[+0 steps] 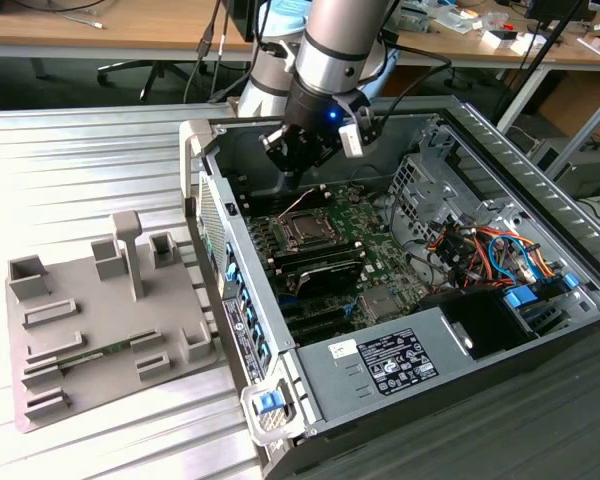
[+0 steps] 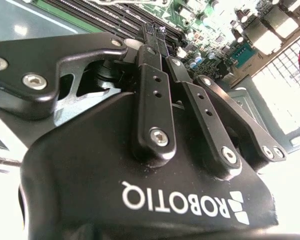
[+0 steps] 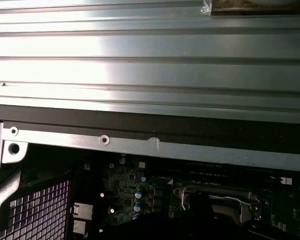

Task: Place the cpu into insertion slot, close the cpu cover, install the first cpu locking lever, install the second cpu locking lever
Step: 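Install the first cpu locking lever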

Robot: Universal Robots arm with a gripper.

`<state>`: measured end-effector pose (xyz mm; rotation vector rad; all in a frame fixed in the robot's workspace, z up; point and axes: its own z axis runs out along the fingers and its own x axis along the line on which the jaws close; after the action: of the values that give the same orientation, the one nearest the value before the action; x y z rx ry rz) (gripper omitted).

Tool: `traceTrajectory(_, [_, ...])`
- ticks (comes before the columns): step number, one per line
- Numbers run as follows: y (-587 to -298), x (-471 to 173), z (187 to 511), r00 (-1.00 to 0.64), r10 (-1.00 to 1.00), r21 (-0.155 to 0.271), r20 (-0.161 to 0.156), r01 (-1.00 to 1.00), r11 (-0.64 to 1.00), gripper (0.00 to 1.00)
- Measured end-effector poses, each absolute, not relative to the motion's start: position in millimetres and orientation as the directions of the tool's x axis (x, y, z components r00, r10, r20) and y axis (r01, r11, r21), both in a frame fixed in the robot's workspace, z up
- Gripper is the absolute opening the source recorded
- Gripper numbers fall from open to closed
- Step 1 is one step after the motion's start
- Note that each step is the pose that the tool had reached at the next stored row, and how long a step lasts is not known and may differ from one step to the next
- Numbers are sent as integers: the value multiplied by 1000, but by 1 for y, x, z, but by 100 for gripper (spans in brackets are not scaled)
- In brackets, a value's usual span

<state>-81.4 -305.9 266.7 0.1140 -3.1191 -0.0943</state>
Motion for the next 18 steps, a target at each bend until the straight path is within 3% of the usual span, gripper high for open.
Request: traceTrajectory(18, [-311,-73,264,-997,-73,61,18,-72,996,11])
